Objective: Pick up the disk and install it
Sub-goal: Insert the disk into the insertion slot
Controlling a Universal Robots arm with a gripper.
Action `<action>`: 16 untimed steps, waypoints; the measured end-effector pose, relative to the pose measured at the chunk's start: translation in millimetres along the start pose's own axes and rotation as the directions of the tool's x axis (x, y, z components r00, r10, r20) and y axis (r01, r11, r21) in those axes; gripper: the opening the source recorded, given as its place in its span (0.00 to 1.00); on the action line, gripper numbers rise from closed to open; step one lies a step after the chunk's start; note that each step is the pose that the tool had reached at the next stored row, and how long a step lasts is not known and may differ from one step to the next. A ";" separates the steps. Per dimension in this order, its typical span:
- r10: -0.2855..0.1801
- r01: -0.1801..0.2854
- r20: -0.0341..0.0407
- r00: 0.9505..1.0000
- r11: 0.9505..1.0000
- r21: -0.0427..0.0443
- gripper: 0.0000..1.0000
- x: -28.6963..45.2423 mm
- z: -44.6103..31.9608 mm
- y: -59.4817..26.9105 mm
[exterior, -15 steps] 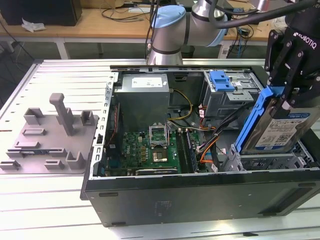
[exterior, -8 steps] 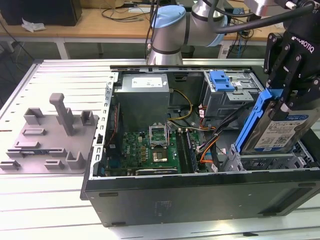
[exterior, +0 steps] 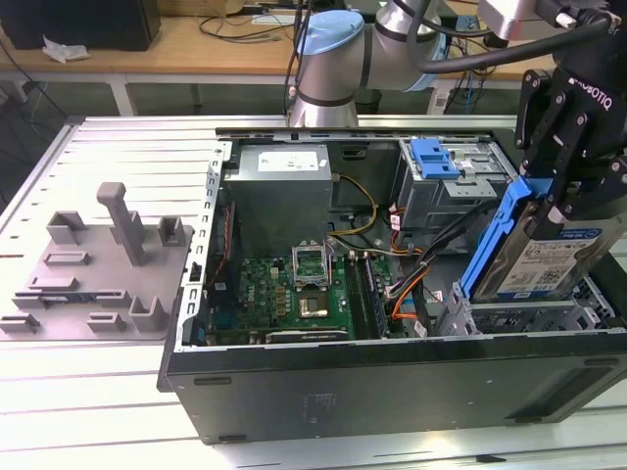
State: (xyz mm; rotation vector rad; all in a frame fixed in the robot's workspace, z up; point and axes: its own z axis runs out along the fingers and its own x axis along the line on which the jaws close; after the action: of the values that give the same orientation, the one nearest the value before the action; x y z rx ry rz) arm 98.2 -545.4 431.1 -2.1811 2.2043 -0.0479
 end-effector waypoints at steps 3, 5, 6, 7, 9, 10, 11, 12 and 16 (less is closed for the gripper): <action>0.000 0.000 0.000 1.000 1.000 0.000 0.37 0.0 1.4 -0.1; 0.000 0.000 0.000 1.000 1.000 0.001 0.37 0.0 2.8 -0.2; 0.000 0.000 0.000 1.000 1.000 0.001 0.37 0.0 3.2 -0.2; 0.000 0.000 0.000 1.000 1.000 0.001 0.37 0.0 3.7 -0.2; 0.000 0.000 0.000 1.000 1.000 0.001 0.37 0.0 4.6 -0.2; 0.000 0.000 0.000 1.000 1.000 0.001 0.37 0.0 5.0 -0.2; 0.000 0.000 0.000 1.000 1.000 0.002 0.37 0.0 5.8 -0.3; 0.000 0.000 0.000 1.000 1.000 0.002 0.37 0.0 6.2 -0.2; -0.001 0.001 0.000 1.000 1.000 0.003 0.37 0.0 8.1 -0.2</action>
State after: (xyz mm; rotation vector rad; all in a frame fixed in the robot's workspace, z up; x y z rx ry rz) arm 98.8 -545.4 423.0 -2.1805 2.2022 -0.0507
